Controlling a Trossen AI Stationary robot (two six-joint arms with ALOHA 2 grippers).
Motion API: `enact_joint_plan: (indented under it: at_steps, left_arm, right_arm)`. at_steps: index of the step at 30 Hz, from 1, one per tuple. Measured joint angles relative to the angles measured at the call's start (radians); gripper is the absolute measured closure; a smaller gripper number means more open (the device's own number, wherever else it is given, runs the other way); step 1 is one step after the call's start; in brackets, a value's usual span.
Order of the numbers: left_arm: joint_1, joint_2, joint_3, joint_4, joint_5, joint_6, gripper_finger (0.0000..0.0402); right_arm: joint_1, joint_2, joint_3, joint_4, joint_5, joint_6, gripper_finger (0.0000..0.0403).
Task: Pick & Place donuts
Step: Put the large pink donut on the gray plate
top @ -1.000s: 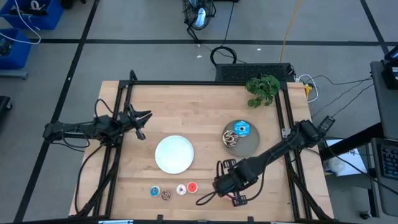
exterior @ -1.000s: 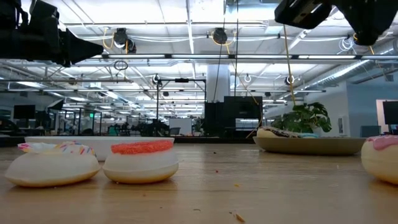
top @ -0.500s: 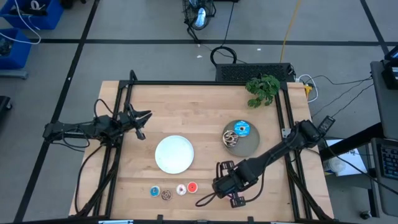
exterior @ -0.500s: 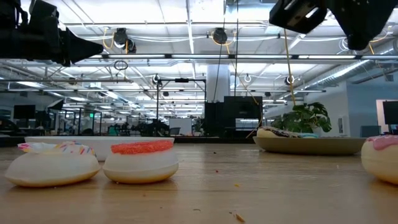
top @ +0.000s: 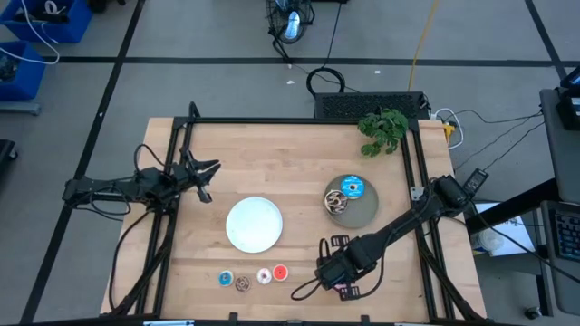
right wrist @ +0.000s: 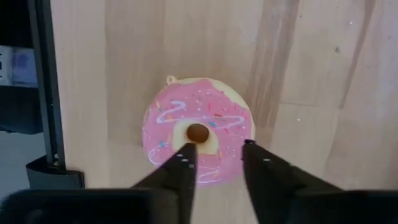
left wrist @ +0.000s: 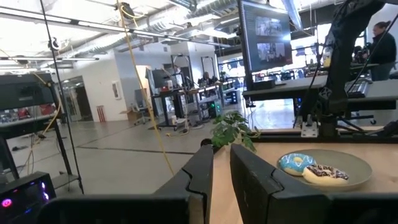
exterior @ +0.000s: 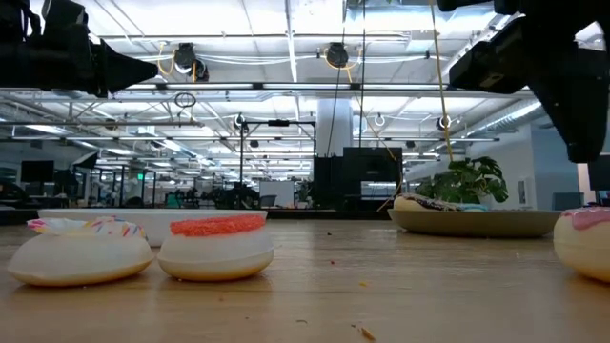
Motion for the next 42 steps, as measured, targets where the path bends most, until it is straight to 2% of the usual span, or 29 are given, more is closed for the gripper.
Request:
enact_joint_plan:
  at_steps: [6,10,15,21,28,31,34,40,42]
  left_arm:
    - [0.000,0.000,0.000,0.023,0.000,0.006,0.0339]
    - [0.000,0.000,0.000,0.045,-0.001,0.033,0.0339]
    - [0.000,0.000,0.000,0.051,-0.001,0.078,0.0339]
    - [0.000,0.000,0.000,0.053,-0.001,0.092,0.0339]
    - [0.000,0.000,0.000,0.053,-0.001,0.085,0.0339]
    - [0.000,0.000,0.000,0.053,-0.001,0.085,0.0339]
    - [0.000,0.000,0.000,0.053,-0.001,0.085,0.0339]
    - [0.000,0.000,0.000,0.052,-0.001,0.084,0.0339]
    - [0.000,0.000,0.000,0.051,-0.001,0.084,0.0339]
  right_arm:
    - [0.008,-0.001,-0.037,0.052,0.017,0.026,0.0186]
    - [0.014,-0.001,-0.085,0.077,0.054,0.026,0.0143]
    - [0.005,0.000,-0.135,0.127,0.056,0.026,0.0120]
    - [-0.008,0.000,-0.189,0.188,0.053,0.025,0.0123]
    - [-0.008,-0.007,-0.274,0.311,0.048,-0.007,0.0143]
    - [-0.010,-0.007,-0.283,0.306,0.030,-0.021,0.0169]
    - [-0.012,-0.010,-0.284,0.302,0.028,-0.032,0.0219]
    - [-0.046,-0.047,-0.289,0.287,-0.024,-0.030,0.0354]
    - [-0.060,-0.075,-0.290,0.276,-0.035,-0.032,0.0386]
